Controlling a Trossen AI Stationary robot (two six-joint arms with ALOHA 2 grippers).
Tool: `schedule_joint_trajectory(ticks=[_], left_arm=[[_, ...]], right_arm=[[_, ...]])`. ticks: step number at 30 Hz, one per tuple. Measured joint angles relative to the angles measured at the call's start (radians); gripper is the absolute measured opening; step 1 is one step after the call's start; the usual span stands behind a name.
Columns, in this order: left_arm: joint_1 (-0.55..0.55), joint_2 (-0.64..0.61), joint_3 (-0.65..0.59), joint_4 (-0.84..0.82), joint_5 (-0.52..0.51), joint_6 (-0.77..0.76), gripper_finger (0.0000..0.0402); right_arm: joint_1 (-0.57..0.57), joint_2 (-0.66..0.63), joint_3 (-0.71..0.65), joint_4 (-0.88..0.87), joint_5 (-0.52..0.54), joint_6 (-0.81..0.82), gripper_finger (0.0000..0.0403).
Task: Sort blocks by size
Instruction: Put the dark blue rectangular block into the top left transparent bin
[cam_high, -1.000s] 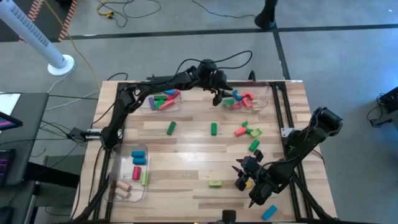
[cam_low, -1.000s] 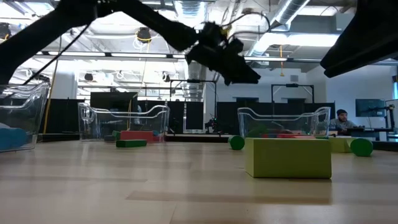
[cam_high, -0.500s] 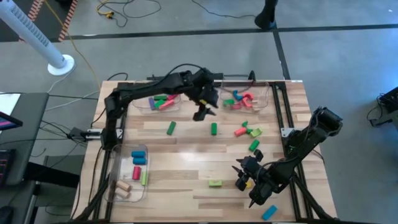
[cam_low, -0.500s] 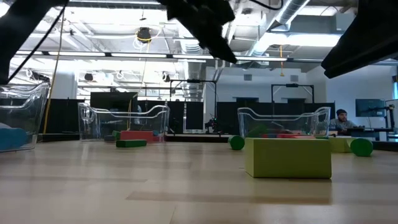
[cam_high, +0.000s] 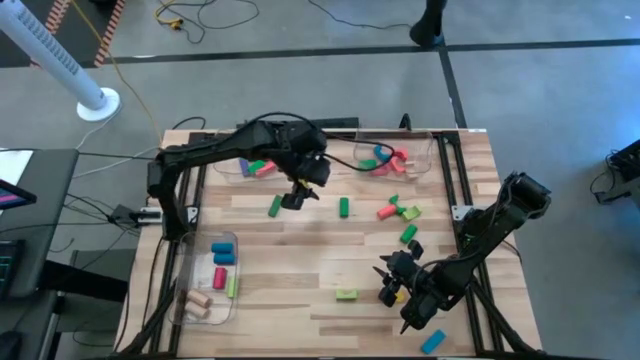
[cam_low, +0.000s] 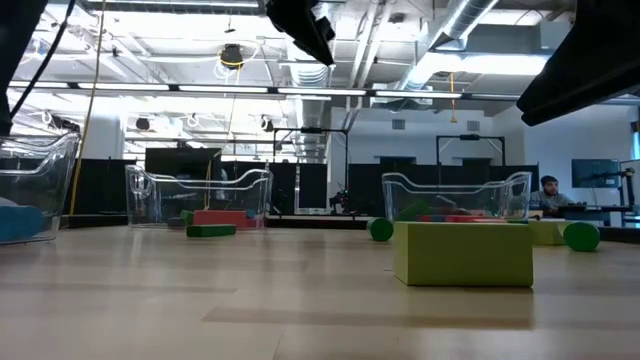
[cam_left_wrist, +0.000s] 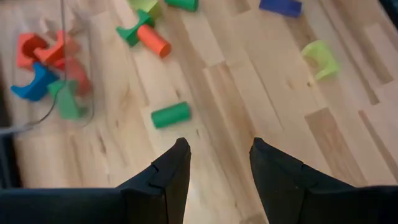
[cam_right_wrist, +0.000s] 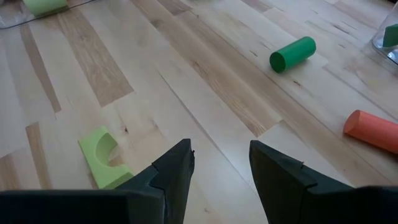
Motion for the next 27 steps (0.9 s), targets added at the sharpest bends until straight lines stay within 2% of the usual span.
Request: schedule_joint_trajectory(ticks=[12, 27], left_arm=[[0.004, -0.119, 0.0, -0.068, -0.126, -0.041, 0.0158], [0.005, -0.249, 0.0, -0.169, -0.162, -0.11, 0.0158]], right_arm=[[0.0, 0.0, 0.0, 0.0, -0.001, -0.001, 0.0189], [0.0, 0.0, 0.0, 0.0, -0.002, -0.004, 0.0189]])
